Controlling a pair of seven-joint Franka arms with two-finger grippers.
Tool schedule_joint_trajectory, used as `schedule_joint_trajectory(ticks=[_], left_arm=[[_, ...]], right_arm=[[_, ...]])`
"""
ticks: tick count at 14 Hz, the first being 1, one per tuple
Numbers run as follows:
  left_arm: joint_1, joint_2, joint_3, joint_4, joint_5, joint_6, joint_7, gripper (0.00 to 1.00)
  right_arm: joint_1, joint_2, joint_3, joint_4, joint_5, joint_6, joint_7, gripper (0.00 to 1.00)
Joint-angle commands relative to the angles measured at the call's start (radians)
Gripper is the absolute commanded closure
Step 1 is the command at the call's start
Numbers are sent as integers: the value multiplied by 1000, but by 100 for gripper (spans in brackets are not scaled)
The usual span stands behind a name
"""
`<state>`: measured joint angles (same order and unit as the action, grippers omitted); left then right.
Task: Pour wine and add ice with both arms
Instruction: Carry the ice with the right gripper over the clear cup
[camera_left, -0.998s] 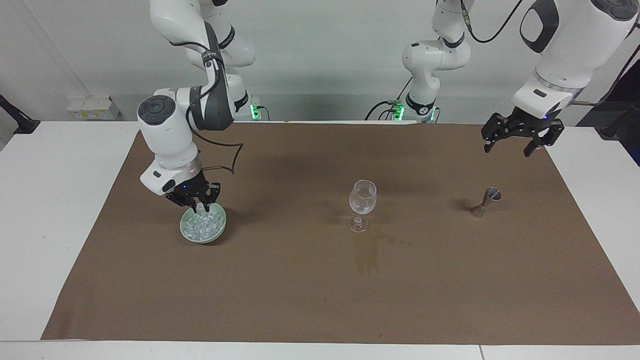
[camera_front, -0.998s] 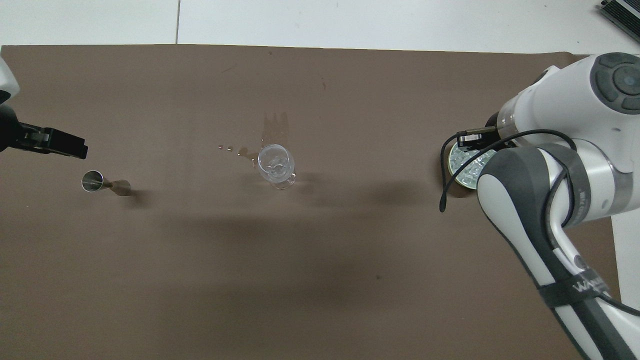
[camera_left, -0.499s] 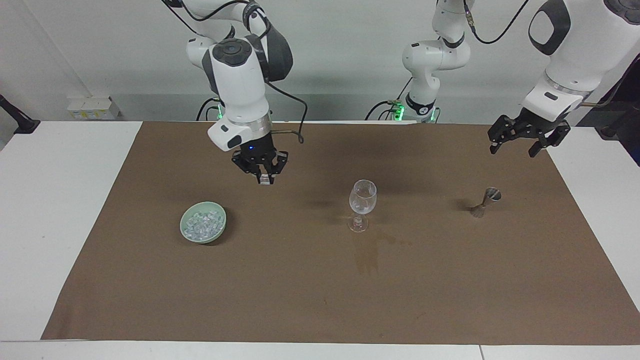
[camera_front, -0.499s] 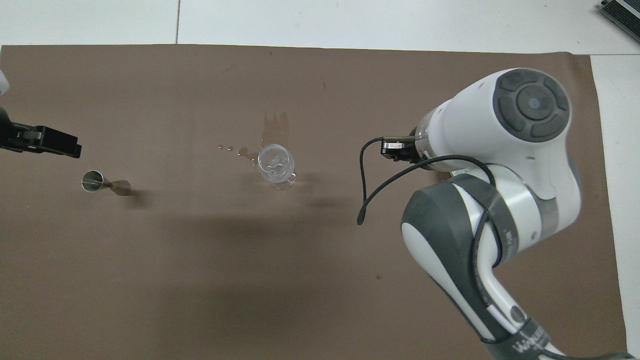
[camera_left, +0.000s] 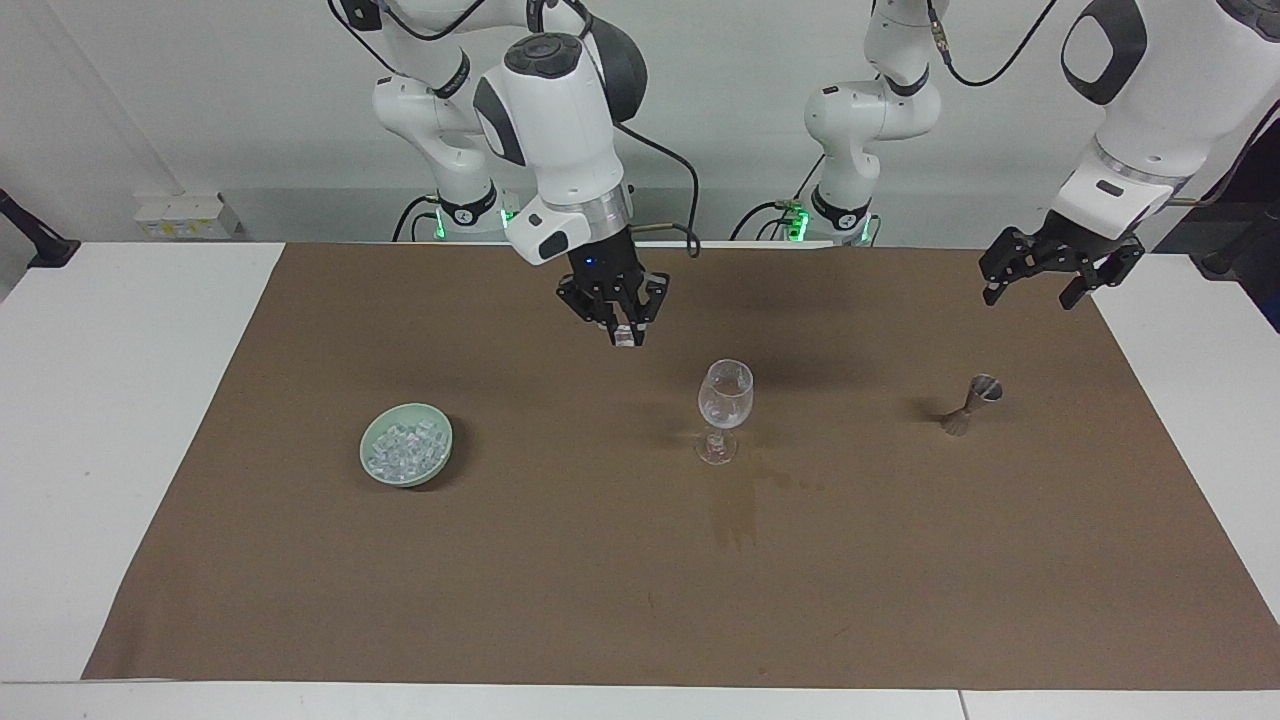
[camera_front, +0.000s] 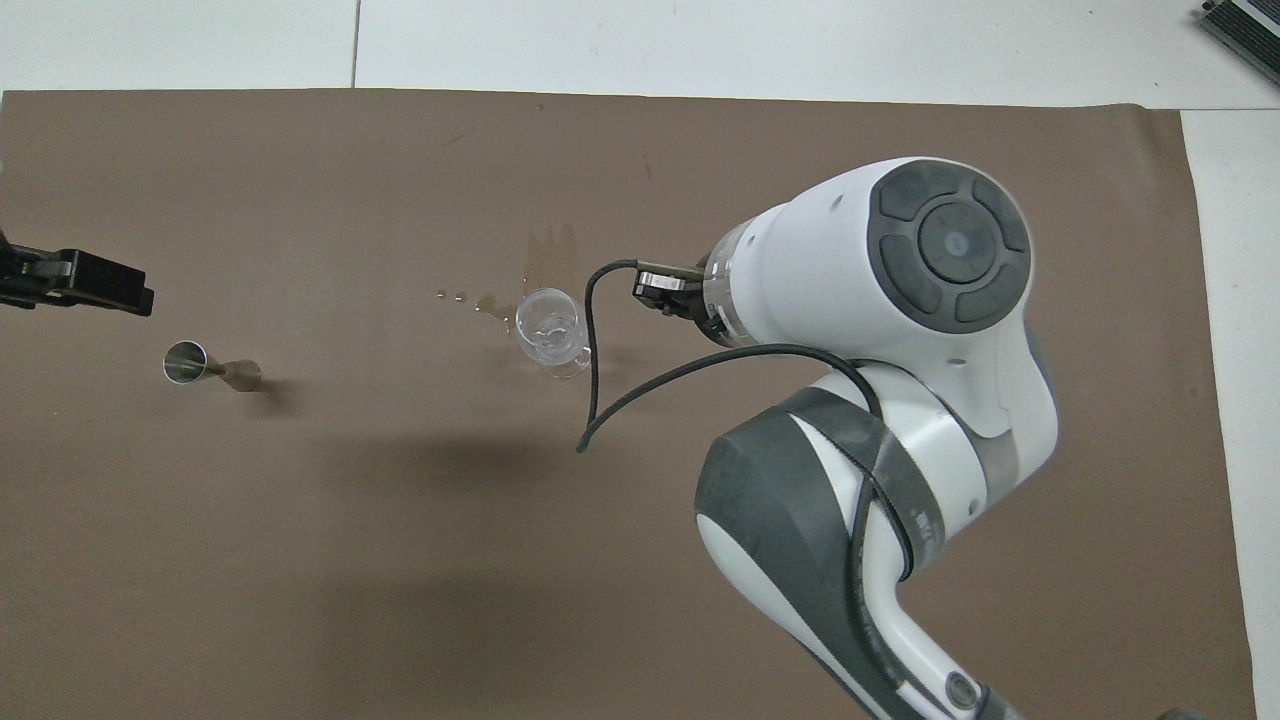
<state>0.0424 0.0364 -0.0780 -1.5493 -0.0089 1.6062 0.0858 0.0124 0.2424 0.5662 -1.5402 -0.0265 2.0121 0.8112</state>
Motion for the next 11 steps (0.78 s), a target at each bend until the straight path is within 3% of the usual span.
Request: schedule_joint_trajectory(ticks=[1,8,11], left_arm=[[7,8,-2,14,1,-26,-14,0],[5,10,-5,17,61,-12,-17,0],[11,10,-3,18,63,-9,-17,0]], right_arm=[[0,66,38,95,-18,26,106,100],[26,176,150,124,-200,91,273,100],[44,210,170,121,-213,112,289,100]])
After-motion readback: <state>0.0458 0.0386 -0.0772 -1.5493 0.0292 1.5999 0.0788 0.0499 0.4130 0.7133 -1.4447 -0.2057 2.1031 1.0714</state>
